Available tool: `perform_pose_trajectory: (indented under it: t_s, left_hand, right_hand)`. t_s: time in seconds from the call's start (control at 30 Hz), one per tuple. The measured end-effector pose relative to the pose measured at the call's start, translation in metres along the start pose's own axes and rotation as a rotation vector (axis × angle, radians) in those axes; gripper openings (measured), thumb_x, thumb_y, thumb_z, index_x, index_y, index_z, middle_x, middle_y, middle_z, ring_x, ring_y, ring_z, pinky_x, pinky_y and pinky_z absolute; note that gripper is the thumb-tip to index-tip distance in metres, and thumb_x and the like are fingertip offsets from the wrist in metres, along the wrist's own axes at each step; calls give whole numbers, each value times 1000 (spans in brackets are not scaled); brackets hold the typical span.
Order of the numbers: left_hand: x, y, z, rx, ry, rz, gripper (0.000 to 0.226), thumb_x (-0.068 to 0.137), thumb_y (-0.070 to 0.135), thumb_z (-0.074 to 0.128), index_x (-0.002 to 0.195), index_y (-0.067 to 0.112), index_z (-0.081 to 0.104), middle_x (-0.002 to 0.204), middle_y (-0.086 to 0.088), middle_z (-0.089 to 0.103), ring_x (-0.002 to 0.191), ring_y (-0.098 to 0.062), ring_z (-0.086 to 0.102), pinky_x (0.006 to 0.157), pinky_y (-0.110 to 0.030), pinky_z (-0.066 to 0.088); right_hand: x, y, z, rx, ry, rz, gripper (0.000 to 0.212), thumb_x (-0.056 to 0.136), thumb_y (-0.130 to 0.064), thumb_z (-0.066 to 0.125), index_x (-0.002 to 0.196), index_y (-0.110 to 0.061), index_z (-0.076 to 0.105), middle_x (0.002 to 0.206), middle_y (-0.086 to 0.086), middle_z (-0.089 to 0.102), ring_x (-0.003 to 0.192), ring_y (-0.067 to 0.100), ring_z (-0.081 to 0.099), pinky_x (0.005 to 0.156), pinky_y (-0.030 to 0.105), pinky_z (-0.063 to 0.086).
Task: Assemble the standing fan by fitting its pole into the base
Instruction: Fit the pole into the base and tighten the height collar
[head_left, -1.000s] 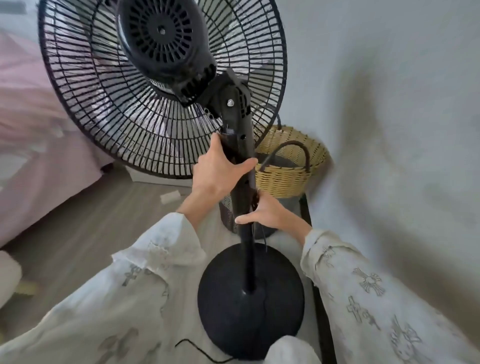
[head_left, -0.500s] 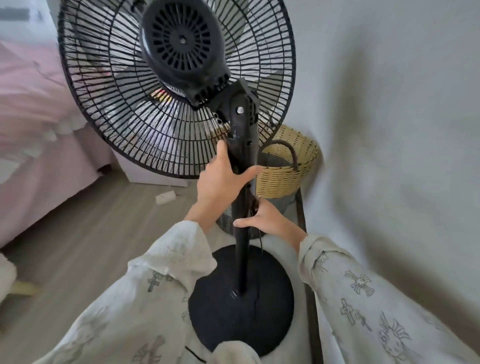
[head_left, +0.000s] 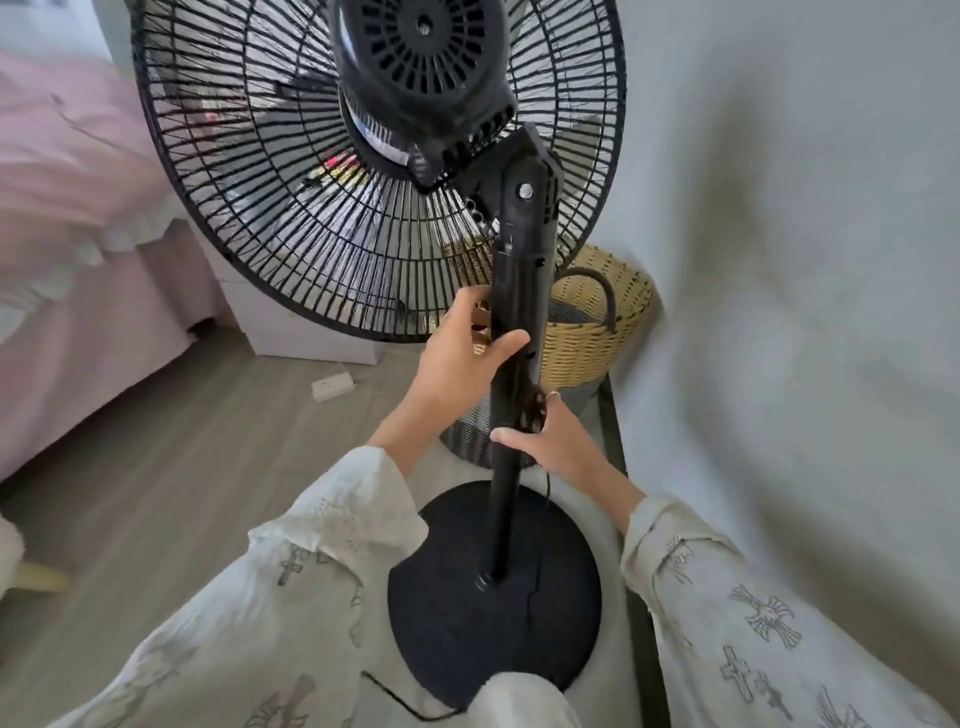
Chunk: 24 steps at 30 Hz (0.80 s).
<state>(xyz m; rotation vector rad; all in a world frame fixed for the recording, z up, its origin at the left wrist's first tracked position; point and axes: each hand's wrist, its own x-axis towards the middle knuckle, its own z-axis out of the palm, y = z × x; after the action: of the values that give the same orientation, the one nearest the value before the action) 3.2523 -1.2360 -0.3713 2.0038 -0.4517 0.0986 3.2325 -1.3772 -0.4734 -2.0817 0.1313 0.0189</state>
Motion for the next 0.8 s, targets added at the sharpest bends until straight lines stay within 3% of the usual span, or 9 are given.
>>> perform_pose_trajectory:
  t_s: [0.13, 0.23, 0.33, 0.43, 0.63, 0.8]
  left_hand:
    - [9, -2, -12, 83, -59, 65, 53, 82, 31, 66, 127, 20, 40, 103, 5, 58, 93, -14, 60, 75, -21, 49]
    - [11, -1, -16, 248, -52, 168, 57, 80, 35, 67, 128, 21, 41, 118, 0, 59, 100, -21, 62, 84, -39, 52]
    - [9, -1, -15, 273, -91, 190, 58, 83, 28, 64, 134, 18, 37, 128, -4, 55, 108, -23, 59, 92, -41, 49]
    - [8, 3, -10, 235, -153, 185, 63, 88, 14, 59, 143, 17, 29, 133, -9, 53, 115, -24, 56, 102, -41, 44]
    - [1, 22, 19, 275, -11, 219, 61, 88, 17, 58, 143, 21, 31, 123, -10, 60, 106, -27, 60, 94, -41, 48]
    - [-9, 31, 30, 324, 63, 167, 61, 89, 21, 56, 144, 22, 30, 120, -11, 61, 106, -27, 60, 93, -43, 48]
  right_hand:
    - [-6, -22, 10, 58, 227, -104, 59, 63, -37, 82, 107, -23, 46, 101, -7, 63, 96, 9, 62, 75, 12, 49]
    - [-2, -38, 18, 29, 366, -89, 66, 59, -46, 79, 109, -17, 49, 102, 0, 65, 94, 16, 64, 80, 28, 55]
    - [-3, -40, 21, -21, 440, -63, 61, 63, -38, 80, 109, -17, 46, 98, -4, 62, 91, 13, 62, 81, 29, 52]
    - [-1, -36, 3, -9, 352, -70, 60, 64, -35, 80, 111, -17, 46, 98, -7, 60, 89, 10, 57, 80, 26, 48]
    - [2, -23, -40, -7, 145, -158, 55, 64, -28, 77, 114, -22, 54, 104, -4, 67, 98, 9, 61, 76, 15, 46]
    - [2, -23, -53, 1, 21, -199, 47, 66, -20, 76, 110, -23, 59, 103, -3, 69, 100, 9, 62, 91, 34, 51]
